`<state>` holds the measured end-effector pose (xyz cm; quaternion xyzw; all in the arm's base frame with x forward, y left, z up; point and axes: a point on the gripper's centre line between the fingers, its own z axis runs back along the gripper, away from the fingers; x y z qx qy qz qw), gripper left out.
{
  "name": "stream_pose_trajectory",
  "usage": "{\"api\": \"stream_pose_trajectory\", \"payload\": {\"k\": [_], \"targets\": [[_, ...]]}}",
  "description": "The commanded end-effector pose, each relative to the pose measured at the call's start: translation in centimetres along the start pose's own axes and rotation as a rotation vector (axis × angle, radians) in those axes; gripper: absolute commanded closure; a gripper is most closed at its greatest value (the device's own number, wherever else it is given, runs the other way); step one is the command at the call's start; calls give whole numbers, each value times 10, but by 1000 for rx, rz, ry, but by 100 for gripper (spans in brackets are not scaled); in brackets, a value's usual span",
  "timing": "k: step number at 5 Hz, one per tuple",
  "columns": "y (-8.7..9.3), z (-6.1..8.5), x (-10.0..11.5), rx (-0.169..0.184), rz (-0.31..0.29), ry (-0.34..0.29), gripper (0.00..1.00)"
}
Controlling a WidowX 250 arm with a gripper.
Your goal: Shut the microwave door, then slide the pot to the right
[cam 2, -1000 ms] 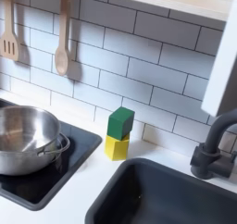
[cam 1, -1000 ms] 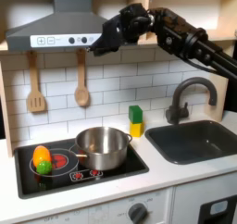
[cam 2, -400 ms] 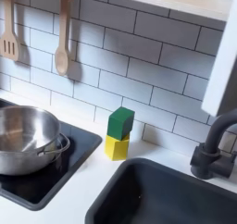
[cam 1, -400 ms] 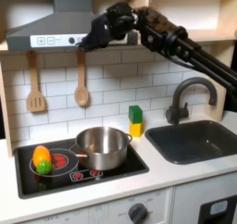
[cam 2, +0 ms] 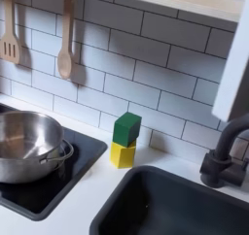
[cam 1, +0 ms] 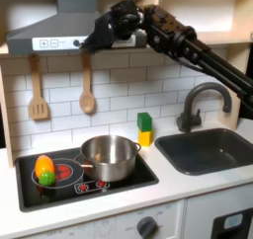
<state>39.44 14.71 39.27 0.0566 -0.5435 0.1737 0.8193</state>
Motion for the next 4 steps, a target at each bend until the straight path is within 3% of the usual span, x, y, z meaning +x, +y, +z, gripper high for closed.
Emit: {"api": "stream_pose_trajectory", "payload": {"k": [1, 2, 3, 4], "targets": [[-4, 1, 2, -12, 1, -6, 100], [-5, 9, -7, -17, 3, 26, 100], [-13, 14, -29, -52, -1, 106, 100], [-23, 29, -47, -86, -21, 176, 100]]}}
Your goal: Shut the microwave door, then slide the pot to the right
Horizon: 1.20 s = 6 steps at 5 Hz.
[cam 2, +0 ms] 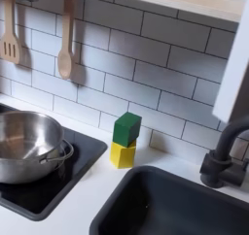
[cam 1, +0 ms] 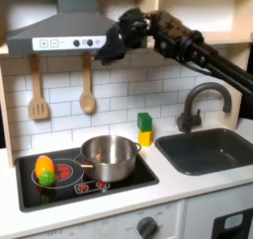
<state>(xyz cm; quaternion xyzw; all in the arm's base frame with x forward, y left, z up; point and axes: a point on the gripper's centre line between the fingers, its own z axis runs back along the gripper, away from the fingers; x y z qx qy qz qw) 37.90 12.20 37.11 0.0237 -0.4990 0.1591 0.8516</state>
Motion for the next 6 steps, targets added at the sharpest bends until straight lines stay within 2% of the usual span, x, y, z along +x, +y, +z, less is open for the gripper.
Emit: {"api": "stream_pose_trajectory", "payload": {"k": [1, 2, 3, 4, 5, 6], "targets": [[-21, 37, -39, -123, -25, 205, 100], [-32, 53, -66, -181, -19, 397, 100], [-35, 69, -101, -238, -46, 547, 100], [-40, 91, -120, -285, -114, 584, 100], [-41, 110, -148, -318, -175, 654, 100], [-45, 125, -168, -379, -208, 691, 100]]}}
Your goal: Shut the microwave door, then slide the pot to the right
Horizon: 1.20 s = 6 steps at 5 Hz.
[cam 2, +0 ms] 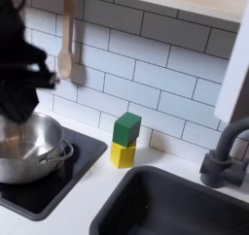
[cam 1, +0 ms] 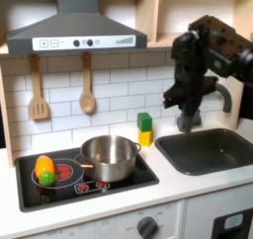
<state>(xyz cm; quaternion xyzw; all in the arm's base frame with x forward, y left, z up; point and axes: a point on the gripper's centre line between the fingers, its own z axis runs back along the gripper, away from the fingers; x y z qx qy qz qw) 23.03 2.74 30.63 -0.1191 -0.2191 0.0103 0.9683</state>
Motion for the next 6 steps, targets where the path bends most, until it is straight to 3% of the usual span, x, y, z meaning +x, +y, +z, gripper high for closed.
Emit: {"api": "stream_pose_trajectory", "payload": {"k": [1, 2, 3, 4, 6], "targets": [[-21, -10, -44, -103, -165, 131, 100], [-22, -12, -53, -129, -210, 187, 100], [-27, -13, -61, -110, -267, 225, 100], [-33, -5, -58, 124, -381, 220, 100], [-44, -6, -64, 155, -490, 290, 100]]}}
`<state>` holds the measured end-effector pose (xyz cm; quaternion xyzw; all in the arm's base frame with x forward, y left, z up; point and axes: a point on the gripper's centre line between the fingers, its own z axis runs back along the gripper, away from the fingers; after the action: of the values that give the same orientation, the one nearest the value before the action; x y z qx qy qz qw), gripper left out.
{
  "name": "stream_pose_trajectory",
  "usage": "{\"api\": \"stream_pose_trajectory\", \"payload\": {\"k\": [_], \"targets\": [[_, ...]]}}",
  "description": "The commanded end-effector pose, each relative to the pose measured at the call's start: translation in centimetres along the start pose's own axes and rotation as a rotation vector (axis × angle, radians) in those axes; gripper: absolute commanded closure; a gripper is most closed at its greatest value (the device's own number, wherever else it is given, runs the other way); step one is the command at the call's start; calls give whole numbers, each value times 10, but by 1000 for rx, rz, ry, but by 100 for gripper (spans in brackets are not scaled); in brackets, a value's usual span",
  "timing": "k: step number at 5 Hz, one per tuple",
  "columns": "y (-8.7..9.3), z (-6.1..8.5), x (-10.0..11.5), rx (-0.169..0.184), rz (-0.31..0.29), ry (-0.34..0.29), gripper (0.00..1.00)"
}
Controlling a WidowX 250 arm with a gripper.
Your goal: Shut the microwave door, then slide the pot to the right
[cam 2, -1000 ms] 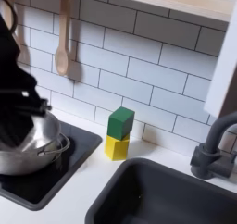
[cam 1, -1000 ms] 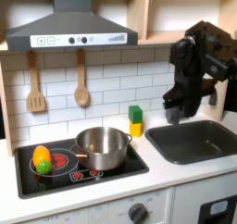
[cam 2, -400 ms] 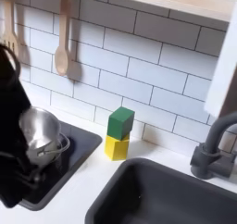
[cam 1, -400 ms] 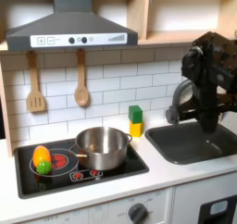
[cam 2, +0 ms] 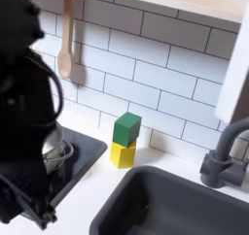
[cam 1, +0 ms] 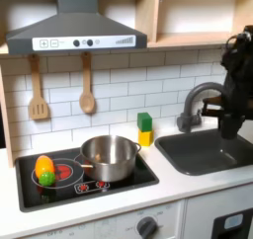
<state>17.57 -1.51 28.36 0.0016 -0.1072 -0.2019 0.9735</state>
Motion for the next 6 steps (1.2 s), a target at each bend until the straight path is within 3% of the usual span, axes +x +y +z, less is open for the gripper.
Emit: {"api": "stream_pose_trajectory", "payload": {"k": [1, 2, 3, 5, 6], "targets": [[-13, -1, 0, -14, -60, 60, 100], [-19, -2, 0, -22, -100, 74, 100], [-17, -5, -2, -34, -82, 64, 100], [-9, -20, -12, -40, -39, 104, 100], [-9, -25, -17, -74, -18, 104, 100]]}}
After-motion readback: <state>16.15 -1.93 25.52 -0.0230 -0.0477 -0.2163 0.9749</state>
